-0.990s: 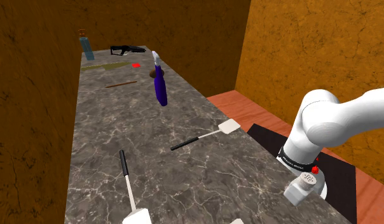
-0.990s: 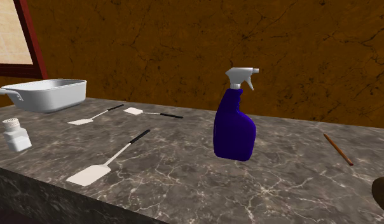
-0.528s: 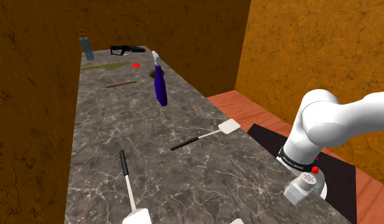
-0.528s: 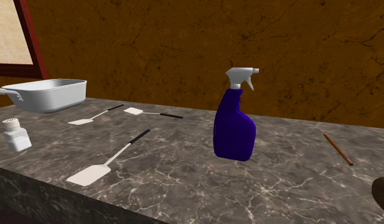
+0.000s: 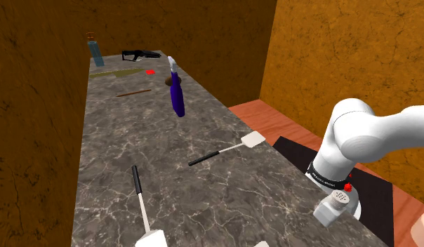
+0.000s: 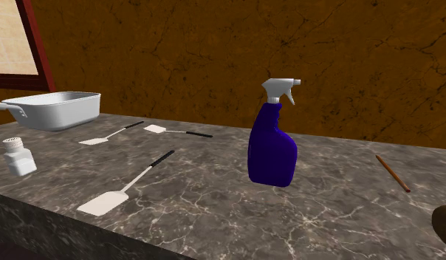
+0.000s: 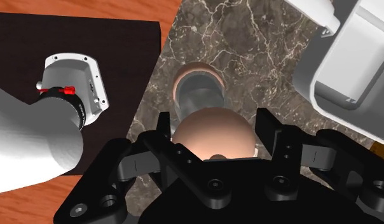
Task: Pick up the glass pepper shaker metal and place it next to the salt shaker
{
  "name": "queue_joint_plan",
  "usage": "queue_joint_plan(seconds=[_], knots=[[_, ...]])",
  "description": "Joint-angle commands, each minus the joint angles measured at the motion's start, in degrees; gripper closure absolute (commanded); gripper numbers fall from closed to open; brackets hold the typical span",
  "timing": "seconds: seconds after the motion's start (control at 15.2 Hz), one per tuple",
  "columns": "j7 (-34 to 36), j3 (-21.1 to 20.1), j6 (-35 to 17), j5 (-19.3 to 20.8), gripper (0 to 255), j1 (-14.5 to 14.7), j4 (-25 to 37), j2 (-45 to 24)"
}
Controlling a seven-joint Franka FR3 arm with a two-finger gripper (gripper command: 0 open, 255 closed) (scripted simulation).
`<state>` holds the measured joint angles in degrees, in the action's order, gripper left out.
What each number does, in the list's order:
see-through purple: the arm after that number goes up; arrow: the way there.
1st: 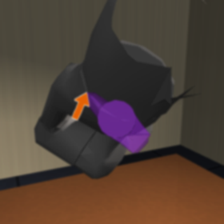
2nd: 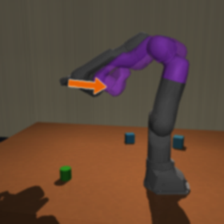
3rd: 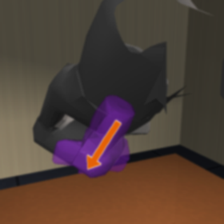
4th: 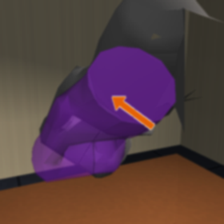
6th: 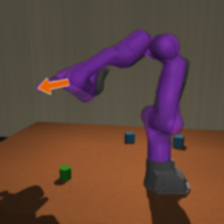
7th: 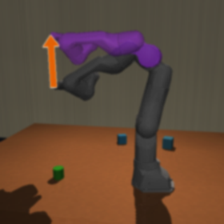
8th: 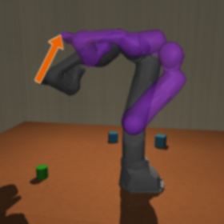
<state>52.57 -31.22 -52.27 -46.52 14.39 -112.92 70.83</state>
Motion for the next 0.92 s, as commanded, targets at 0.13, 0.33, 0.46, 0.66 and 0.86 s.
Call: queue_joint_plan(seconds=[0.13, 0.33, 0.46, 0.66, 0.86], knots=[[-0.8, -0.7, -1.2, -0.7, 255, 0.8, -4.1, 2.8], [-1.3, -1.3, -2.2, -1.3, 255, 1.3, -7.1, 4.8], [-1.6, -1.8, -2.8, -1.7, 255, 1.7, -9.0, 6.1], [-2.1, -2.6, -3.8, -2.5, 255, 2.3, -11.7, 8.0], [-2.5, -3.5, -4.6, -3.3, 255, 2.8, -14.4, 9.9]])
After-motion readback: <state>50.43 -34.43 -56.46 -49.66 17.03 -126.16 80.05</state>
